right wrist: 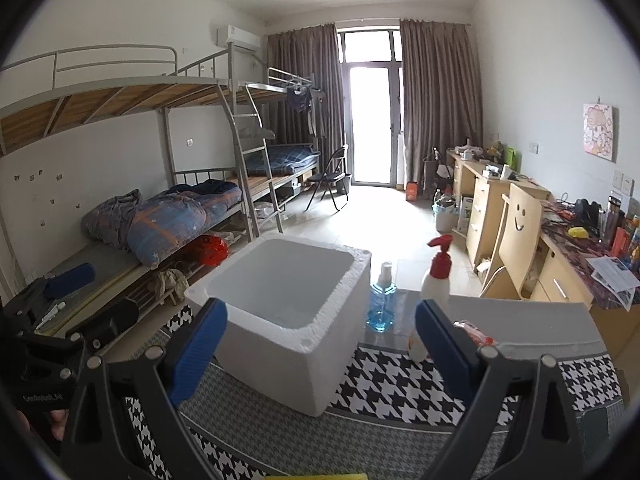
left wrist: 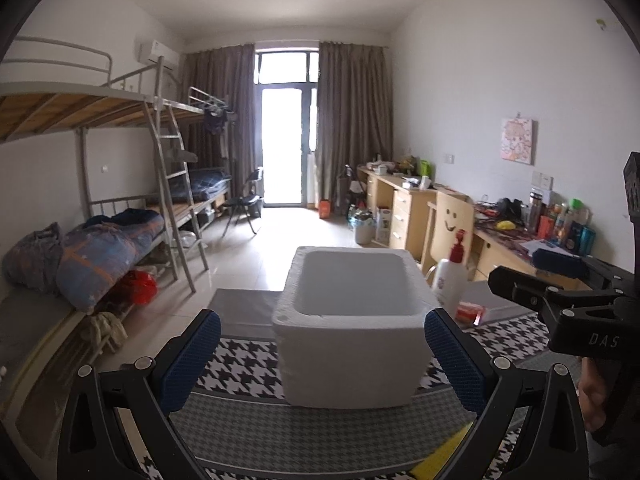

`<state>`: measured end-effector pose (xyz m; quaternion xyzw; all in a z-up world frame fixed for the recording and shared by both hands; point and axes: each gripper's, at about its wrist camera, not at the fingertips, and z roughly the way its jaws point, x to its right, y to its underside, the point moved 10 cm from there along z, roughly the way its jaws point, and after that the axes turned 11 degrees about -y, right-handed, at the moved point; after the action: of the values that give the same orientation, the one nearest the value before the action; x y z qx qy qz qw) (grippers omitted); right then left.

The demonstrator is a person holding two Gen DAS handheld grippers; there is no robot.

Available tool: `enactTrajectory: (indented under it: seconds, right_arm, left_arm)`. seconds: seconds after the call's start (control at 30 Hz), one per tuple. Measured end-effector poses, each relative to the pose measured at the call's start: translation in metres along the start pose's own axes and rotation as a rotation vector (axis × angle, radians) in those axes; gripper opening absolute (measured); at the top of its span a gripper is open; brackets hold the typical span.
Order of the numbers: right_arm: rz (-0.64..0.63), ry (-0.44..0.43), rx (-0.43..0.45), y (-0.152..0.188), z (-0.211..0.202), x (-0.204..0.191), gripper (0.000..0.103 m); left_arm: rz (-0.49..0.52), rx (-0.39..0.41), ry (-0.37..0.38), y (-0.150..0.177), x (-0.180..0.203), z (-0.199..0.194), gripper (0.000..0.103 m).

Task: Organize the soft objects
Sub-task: 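Move both tools back toward the yellow mesh sleeve and white tissue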

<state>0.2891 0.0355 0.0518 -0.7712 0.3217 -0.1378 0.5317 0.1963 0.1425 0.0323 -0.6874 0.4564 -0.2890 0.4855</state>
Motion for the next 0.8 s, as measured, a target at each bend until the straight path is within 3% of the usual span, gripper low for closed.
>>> enactTrajectory:
  seconds: [0.47, 0.8]
  right_arm:
    - [-0.029, -0.011, 0.04, 0.015, -0.031, -0.003, 0.097]
    - [0.004, 0.047, 0.065, 0.032, -0.045, 0.013, 0.097]
  left_arm:
    - [0.0, 0.034, 0.04, 0.009, 0.022, -0.025, 0.102]
    - [-0.032, 0.029, 0.065, 0.022, 0.033, -0.032, 0.102]
